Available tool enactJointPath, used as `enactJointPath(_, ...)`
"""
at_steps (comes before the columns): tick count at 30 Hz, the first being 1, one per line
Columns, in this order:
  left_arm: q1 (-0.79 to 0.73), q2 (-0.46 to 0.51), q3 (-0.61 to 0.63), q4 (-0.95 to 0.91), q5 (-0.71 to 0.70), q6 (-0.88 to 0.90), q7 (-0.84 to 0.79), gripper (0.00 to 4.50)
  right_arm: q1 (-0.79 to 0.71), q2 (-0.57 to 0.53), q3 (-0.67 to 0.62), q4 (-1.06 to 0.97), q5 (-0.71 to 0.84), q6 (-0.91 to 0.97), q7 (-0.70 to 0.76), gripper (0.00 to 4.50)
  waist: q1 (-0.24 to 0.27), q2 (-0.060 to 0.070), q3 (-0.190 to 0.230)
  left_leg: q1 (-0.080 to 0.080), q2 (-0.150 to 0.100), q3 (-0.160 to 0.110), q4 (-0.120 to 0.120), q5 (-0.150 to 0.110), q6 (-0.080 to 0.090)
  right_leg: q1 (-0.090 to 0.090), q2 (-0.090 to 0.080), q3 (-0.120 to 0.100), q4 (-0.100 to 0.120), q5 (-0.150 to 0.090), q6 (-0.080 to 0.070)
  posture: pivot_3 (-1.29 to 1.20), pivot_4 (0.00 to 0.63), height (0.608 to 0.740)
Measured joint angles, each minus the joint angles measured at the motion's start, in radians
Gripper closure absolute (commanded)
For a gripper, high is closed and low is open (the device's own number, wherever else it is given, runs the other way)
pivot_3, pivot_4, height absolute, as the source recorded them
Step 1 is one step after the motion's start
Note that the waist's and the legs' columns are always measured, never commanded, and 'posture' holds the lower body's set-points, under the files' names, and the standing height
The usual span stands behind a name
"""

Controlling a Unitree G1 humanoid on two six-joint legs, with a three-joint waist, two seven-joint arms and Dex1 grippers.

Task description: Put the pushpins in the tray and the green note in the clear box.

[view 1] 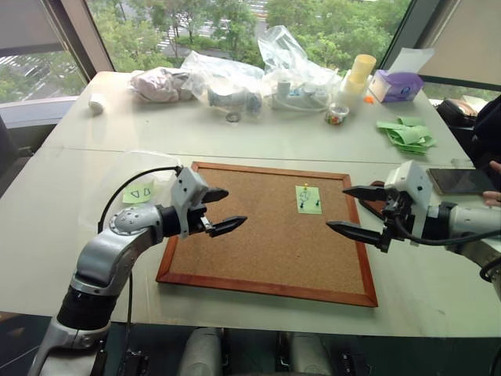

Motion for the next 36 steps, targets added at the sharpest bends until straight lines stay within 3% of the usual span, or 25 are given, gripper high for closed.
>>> enactJointPath(24,-0.018,-0.048,-0.043,0.061,0.064,-0.090,-0.021,0.03,0.003,0.000,0.002,-0.001,-0.001,0.000,-0.008,0.00,0.000,0.000,0.000,0.000,0.000,0.000,0.000,0.000,0.000,0.000,0.000,0.000,0.000,0.000,0.000,0.00,0.150,0.740)
enactJointPath(28,-0.019,-0.057,-0.051,0.084,0.079,-0.110,-0.022,1.29,0.003,0.000,0.002,-0.001,-0.001,0.000,-0.011,0.00,0.000,0.000,0.000,0.000,0.000,0.000,0.000,0.000,0.000,0.000,0.000,0.000,0.000,0.000,0.000,0.00,0.150,0.740)
enactJointPath(34,-0.037,-0.072,-0.104,0.112,0.123,-0.174,-0.040,4.09,0.001,0.002,0.010,-0.001,-0.002,-0.001,-0.020,0.00,0.001,0.000,0.000,0.000,0.000,0.000,0.000,0.000,0.000,0.000,0.000,0.000,0.000,0.000,0.000,0.00,0.150,0.740)
enactJointPath(35,-0.037,-0.076,-0.115,0.119,0.132,-0.185,-0.043,4.44,0.001,0.004,0.014,-0.001,-0.002,-0.002,-0.021,0.00,0.000,0.000,0.000,0.000,0.000,0.000,0.000,0.000,0.000,0.000,0.000,0.000,0.000,0.000,0.000,0.00,0.150,0.740)
enactJointPath(36,-0.038,-0.086,-0.121,0.134,0.142,-0.198,-0.047,4.44,-0.005,0.013,0.021,0.003,-0.006,-0.002,-0.026,0.00,0.000,0.000,0.000,0.000,0.000,0.000,0.000,0.000,0.000,0.000,0.000,0.000,0.000,0.000,0.000,0.00,0.150,0.740)
